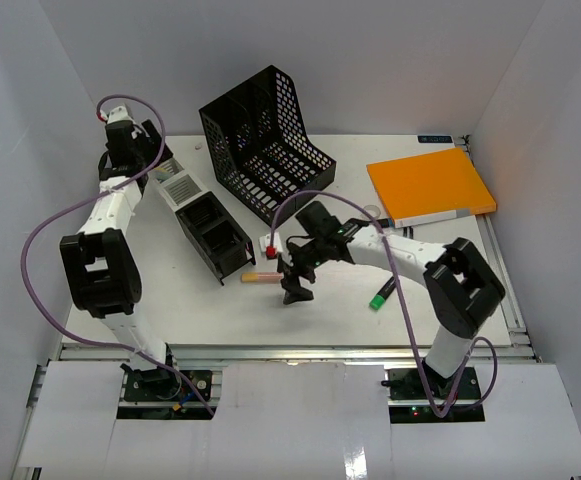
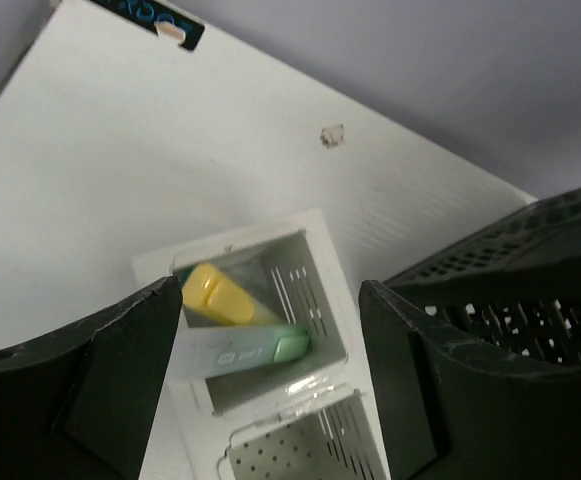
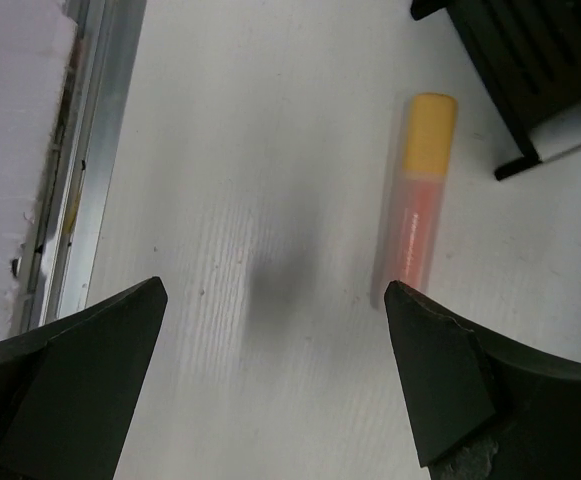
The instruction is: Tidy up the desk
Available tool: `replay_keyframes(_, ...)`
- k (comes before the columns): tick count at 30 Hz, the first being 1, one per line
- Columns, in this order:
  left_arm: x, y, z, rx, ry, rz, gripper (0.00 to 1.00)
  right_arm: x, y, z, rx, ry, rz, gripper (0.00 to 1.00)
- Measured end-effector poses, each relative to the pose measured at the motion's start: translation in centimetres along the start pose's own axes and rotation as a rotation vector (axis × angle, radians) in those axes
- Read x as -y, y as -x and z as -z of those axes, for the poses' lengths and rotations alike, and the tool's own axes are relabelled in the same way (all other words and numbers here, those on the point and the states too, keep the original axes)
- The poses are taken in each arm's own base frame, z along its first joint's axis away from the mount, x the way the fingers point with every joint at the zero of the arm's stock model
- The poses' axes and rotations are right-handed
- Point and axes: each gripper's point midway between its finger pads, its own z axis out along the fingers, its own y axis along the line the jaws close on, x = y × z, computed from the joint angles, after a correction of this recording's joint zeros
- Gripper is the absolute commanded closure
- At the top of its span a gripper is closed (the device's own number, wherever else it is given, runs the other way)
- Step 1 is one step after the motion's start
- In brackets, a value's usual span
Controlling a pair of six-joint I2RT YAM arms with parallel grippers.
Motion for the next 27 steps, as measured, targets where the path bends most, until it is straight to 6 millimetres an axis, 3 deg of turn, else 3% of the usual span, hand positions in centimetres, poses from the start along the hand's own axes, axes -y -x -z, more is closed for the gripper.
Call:
replay_keyframes(4,0.3,-1.3,2.0,-0.04,-0.038,-0.005,0.15,-0.1,-2.2,-4.1,-0.123,-0.004,0.038,0.03)
replay_keyframes(7,1.3,-0.2,4.8,-0.019,-0.091,-0.004,0.15,0.6,-3.8,-5.6,-0.192,-0.038,0.034,0.02)
replay_keyframes(9,2.1,1.1,7.6,0.016,-0.134,0.002,0.15,1.6,-4.3,-6.1,-0.219,-0.069,0.027,0.01)
replay_keyframes(13,3.6,3.0,15.8,0.126,-0.229,0.028,0.14,3.8,-4.7,-6.8,-0.239,-0.134,0.031,0.0)
replay_keyframes(16,4.1,3.0,20.9,0.197,-0.294,0.05,0.14,4.2,-4.8,-6.7,-0.243,-0.152,0.032,0.04)
replay_keyframes(19,3.9,0.8,23.9,0.189,-0.326,0.077,0.14,3.7,-4.0,-6.4,-0.217,-0.136,0.064,0.03)
replay_keyframes(23,3.4,-3.5,25.0,0.092,-0.348,0.125,0.14,1.5,-2.6,-4.6,-0.175,-0.084,0.171,0.02)
replay_keyframes(27,2.7,-8.7,25.3,-0.043,-0.348,0.202,0.14,1.1,-0.3,-3.1,-0.124,-0.057,0.381,0.02)
